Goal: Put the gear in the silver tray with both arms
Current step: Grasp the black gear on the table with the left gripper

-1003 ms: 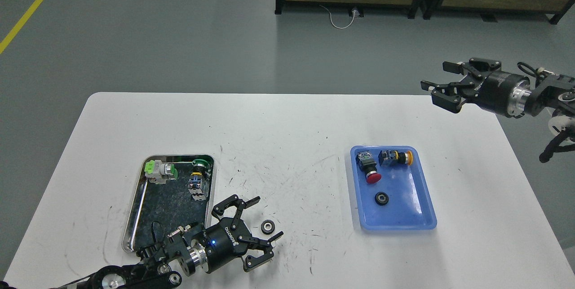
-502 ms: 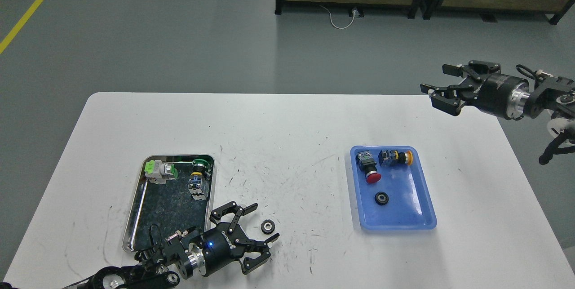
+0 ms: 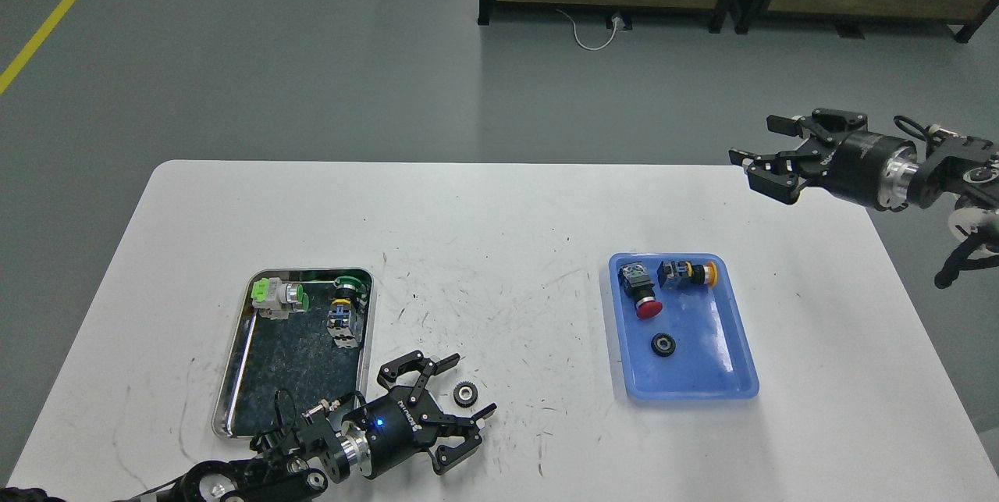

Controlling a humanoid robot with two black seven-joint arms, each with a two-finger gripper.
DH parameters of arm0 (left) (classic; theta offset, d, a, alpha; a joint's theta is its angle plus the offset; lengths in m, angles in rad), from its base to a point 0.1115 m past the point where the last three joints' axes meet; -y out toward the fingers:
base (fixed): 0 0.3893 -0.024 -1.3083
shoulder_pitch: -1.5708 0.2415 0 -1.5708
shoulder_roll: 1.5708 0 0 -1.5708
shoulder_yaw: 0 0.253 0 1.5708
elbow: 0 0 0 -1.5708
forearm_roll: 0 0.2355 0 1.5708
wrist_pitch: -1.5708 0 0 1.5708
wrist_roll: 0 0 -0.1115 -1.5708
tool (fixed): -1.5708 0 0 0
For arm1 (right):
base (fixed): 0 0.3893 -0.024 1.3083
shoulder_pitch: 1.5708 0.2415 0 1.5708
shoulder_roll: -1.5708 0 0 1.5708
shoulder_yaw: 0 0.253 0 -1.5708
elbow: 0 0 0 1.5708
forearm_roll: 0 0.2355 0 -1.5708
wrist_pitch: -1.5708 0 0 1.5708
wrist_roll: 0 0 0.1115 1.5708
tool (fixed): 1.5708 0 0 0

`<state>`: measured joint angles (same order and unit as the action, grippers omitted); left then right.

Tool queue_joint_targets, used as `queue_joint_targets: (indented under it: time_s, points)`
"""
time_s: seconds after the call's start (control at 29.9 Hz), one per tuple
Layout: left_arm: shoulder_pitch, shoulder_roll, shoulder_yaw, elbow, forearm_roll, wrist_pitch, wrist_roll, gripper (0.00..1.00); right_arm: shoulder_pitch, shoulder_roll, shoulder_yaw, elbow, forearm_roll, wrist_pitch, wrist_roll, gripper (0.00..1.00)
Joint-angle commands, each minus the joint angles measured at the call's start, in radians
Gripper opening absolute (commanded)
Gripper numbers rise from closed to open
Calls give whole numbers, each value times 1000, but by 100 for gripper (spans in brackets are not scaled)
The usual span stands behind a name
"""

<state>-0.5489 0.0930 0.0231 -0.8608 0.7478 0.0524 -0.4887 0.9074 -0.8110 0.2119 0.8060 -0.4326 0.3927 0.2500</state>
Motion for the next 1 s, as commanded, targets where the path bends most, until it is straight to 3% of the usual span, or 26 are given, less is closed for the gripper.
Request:
queue_joint_targets:
  time_s: [0.0,0.54,0.97]
  points:
    - [0,7,0,-1,-1,0,0,72,-1,0,1,1,0,0,0,75]
    - [9,19,1,-1,1,3,0,64,-2,1,1,-1,0,0,0,75]
    - [1,17,24,-6,4,3,0,46,-2,1,1,-4,-2,0,0,75]
